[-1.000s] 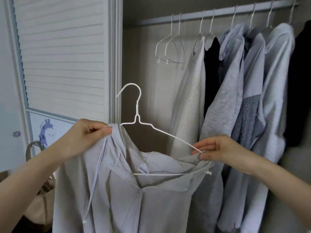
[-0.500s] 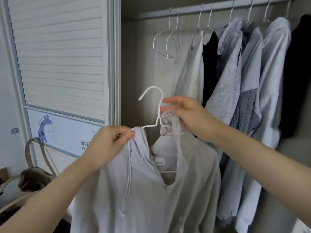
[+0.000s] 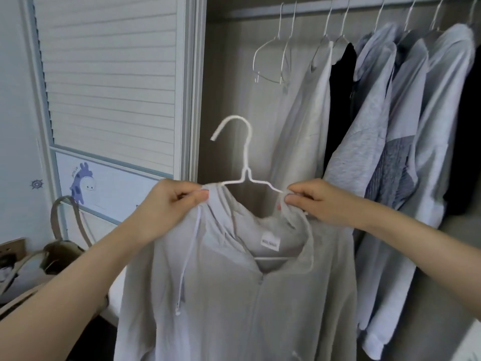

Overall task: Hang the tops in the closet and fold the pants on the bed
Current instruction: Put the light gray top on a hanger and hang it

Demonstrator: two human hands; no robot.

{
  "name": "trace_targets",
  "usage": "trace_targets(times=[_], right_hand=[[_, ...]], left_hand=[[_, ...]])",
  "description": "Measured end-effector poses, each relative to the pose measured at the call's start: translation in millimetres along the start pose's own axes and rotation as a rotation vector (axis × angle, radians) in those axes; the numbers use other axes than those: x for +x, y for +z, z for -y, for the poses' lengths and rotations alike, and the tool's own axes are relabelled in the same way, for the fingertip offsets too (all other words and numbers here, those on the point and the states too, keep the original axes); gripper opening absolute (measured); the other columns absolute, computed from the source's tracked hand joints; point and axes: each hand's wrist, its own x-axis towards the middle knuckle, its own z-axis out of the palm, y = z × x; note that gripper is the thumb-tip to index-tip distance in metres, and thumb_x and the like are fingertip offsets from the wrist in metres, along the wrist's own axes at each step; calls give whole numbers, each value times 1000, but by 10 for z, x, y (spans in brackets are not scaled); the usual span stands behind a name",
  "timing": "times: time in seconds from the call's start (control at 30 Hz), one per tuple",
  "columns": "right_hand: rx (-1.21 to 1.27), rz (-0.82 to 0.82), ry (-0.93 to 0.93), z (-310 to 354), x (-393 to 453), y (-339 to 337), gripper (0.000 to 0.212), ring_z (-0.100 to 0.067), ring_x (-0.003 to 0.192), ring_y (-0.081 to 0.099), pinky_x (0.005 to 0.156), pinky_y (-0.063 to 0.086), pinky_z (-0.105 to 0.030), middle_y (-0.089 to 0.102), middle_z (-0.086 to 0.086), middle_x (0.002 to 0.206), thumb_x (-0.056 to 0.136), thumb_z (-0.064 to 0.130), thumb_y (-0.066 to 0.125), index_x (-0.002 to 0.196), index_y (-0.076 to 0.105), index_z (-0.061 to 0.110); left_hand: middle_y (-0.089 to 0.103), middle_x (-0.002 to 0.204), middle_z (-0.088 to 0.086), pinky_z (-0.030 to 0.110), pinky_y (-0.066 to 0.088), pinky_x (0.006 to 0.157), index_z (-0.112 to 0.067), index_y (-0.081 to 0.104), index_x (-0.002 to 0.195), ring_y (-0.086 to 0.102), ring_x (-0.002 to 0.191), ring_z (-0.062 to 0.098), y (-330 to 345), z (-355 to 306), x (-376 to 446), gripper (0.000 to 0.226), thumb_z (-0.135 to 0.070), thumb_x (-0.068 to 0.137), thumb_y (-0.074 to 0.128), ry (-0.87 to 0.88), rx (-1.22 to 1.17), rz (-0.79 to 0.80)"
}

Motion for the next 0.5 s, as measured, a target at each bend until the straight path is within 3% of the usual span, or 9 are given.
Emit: trace_targets(times=[0.13, 0.23, 0.33, 0.4, 0.5], right_hand=[[115, -61, -11, 84, 30, 61, 42, 0, 47, 31, 51, 29, -13, 33, 14, 48, 97, 17, 53, 58, 38, 17], [245, -143, 48, 10, -86, -124, 39, 0, 53, 37, 53, 32, -12, 40, 10, 52, 92, 24, 57, 57, 48, 12], [369, -93, 146, -118, -191, -226, 34, -12, 77, 55, 73, 44, -24, 63, -19, 76, 90, 27, 59, 87, 67, -6], [339, -54, 196, -197, -202, -221, 39, -18, 80, 52, 76, 41, -34, 60, -19, 81, 92, 25, 59, 96, 63, -13], [298, -69, 217, -271, -214, -216, 34, -19, 76, 50, 75, 42, -37, 55, -13, 78, 94, 18, 55, 90, 56, -16]], left_hand=[[32, 58, 9, 23, 25, 55, -3, 47, 62, 30, 57, 8, 87, -62, 37, 43, -26, 95, 59, 18, 50, 78], [33, 54, -8, 22, 25, 54, -21, 41, 56, 30, 53, 6, -168, 104, 17, 43, -27, 95, 59, -71, 92, 13], [34, 55, -12, 21, 25, 53, -22, 38, 61, 30, 53, 4, -283, 240, 0, 41, -27, 98, 53, -156, 19, -99], [33, 55, -13, 19, 24, 51, -18, 36, 64, 30, 53, 4, -267, 259, 20, 40, -29, 99, 50, -181, 3, -145], [35, 53, -14, 18, 24, 51, -17, 36, 64, 31, 53, 4, -256, 300, 15, 41, -29, 100, 49, -200, 2, -156]])
